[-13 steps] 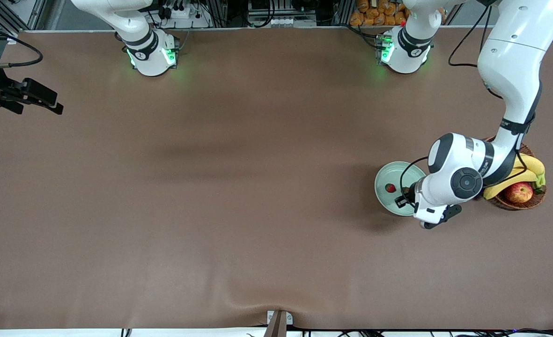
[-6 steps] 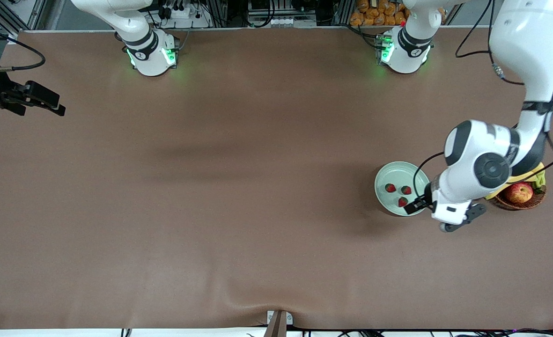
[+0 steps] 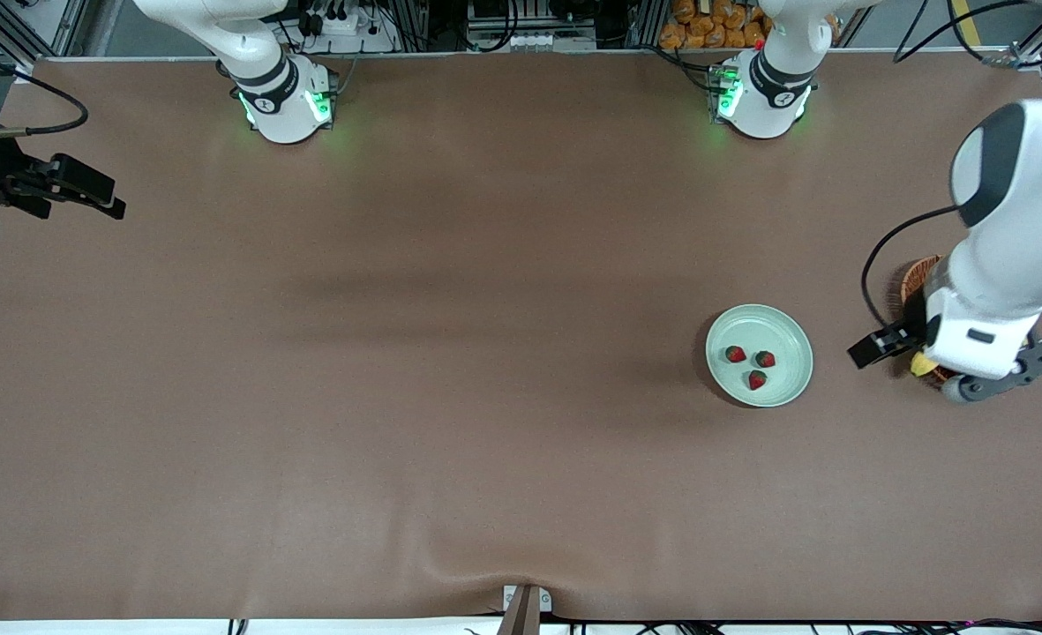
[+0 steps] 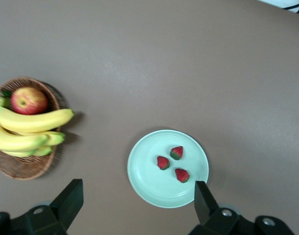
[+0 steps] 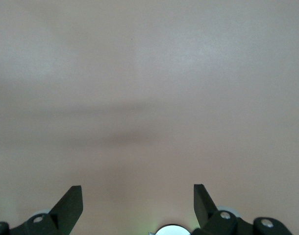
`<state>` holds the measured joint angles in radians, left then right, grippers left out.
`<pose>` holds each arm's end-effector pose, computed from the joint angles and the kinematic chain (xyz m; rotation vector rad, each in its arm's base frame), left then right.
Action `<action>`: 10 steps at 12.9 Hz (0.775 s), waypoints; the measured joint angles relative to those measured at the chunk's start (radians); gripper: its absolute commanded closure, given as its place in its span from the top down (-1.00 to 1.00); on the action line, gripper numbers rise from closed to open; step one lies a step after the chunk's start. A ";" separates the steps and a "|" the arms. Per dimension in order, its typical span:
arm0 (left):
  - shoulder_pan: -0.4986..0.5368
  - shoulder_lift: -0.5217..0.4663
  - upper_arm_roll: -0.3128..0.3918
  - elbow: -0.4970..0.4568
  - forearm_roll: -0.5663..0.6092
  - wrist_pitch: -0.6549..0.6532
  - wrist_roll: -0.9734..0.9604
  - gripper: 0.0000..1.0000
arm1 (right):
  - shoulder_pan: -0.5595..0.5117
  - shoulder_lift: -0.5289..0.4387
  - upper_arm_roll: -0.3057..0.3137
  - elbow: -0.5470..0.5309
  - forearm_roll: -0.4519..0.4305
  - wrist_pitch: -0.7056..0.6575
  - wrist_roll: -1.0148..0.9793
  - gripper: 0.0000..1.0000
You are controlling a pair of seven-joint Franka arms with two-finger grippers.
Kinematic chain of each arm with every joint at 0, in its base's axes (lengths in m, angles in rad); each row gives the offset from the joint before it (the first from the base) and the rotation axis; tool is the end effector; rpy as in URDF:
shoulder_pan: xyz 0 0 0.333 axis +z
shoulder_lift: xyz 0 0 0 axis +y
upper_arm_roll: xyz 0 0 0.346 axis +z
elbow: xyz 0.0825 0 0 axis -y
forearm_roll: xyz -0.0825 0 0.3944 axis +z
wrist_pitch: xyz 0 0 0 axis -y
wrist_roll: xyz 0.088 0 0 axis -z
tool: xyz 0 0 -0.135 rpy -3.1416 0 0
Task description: Collect all strawberries into plate
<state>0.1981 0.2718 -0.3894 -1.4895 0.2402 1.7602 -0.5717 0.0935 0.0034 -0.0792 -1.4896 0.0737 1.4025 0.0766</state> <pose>0.6580 -0.0701 0.5277 -2.9759 -0.5282 -0.1032 0.5457 0.0188 0.6496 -3.0685 0.0817 0.1439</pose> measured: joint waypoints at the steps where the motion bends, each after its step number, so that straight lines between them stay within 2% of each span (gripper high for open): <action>1: 0.004 -0.025 0.000 0.006 -0.015 -0.019 0.029 1.00 | 0.000 0.001 0.000 0.000 0.000 0.000 0.000 1.00; 4: 0.023 -0.092 0.009 0.019 -0.094 -0.082 0.126 1.00 | 0.001 0.003 0.000 0.000 0.000 0.000 0.000 1.00; 5: 0.021 -0.113 0.031 0.024 -0.110 -0.097 0.174 1.00 | 0.001 0.004 0.000 0.000 0.000 0.000 0.000 1.00; 7: -0.007 -0.161 0.126 0.026 -0.160 -0.153 0.303 1.00 | 0.001 0.006 0.000 0.000 0.000 0.000 0.000 1.00; 10: -0.137 -0.211 0.346 0.026 -0.247 -0.235 0.459 1.00 | 0.008 0.007 0.000 -0.001 0.000 -0.002 0.000 1.00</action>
<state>0.0612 0.0605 -0.0431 -1.4634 -0.0066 1.5255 -0.1128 0.1020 0.0106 -0.0788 -1.4905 0.0737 1.4007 0.0764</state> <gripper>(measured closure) 0.000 0.000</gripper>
